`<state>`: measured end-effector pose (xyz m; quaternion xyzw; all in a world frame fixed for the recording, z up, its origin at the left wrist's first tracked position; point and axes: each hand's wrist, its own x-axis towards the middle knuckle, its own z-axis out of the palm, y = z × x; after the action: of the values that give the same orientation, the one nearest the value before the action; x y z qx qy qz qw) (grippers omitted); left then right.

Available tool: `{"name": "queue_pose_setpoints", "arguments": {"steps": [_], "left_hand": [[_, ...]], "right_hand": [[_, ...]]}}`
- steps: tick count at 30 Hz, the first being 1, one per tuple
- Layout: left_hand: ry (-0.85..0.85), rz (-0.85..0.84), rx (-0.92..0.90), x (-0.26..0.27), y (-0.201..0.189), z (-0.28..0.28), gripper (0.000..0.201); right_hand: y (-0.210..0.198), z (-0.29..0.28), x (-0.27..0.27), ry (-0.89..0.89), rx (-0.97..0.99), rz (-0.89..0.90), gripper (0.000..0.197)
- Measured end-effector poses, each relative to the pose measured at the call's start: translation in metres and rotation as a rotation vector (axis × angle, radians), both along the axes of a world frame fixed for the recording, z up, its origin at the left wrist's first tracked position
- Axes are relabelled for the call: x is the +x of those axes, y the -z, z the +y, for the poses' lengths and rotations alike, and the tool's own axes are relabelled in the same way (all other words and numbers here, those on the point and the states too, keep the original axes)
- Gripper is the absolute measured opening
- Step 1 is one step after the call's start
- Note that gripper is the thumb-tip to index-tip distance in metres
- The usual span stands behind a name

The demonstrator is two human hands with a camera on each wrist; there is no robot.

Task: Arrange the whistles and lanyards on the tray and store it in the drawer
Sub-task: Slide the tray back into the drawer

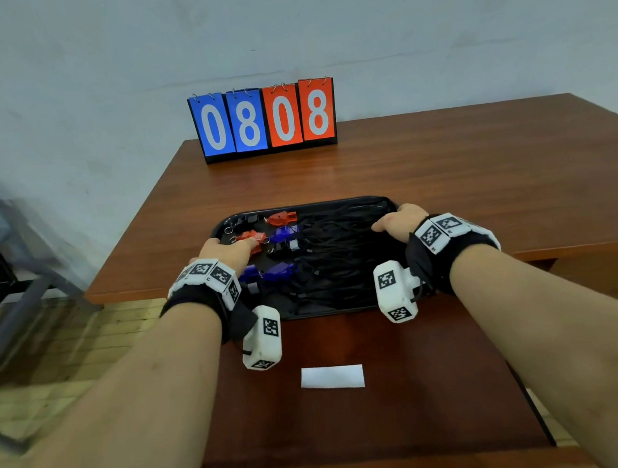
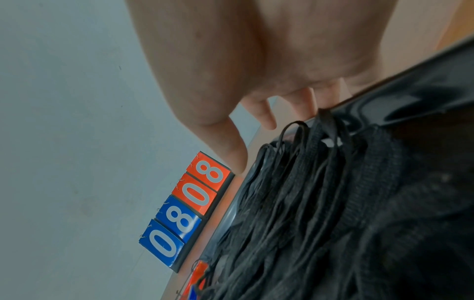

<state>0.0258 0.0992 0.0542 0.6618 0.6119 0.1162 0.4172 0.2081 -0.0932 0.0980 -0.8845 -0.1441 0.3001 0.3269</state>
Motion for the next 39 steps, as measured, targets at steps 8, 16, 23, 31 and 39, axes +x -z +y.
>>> {"name": "queue_pose_setpoints", "arguments": {"steps": [8,16,23,31,39], "left_hand": [[-0.011,-0.058,-0.002,-0.033,-0.017,-0.047,0.084],[-0.028,-0.038,0.009,-0.069,-0.029,-0.087,0.071],[0.027,0.027,-0.012,-0.086,-0.041,-0.132,0.05],[0.168,0.136,-0.014,-0.104,-0.046,-0.172,0.047],[0.227,0.285,-0.032,-0.107,-0.042,-0.178,0.049]], "right_hand": [[-0.008,-0.035,-0.026,-0.007,-0.034,-0.026,0.052],[-0.016,-0.068,-0.059,-0.12,-0.106,-0.07,0.057],[-0.008,-0.094,-0.08,-0.185,-0.144,-0.109,0.05],[0.004,-0.114,-0.094,-0.221,-0.184,-0.108,0.053],[0.012,-0.123,-0.098,-0.248,-0.242,-0.127,0.052]]}}
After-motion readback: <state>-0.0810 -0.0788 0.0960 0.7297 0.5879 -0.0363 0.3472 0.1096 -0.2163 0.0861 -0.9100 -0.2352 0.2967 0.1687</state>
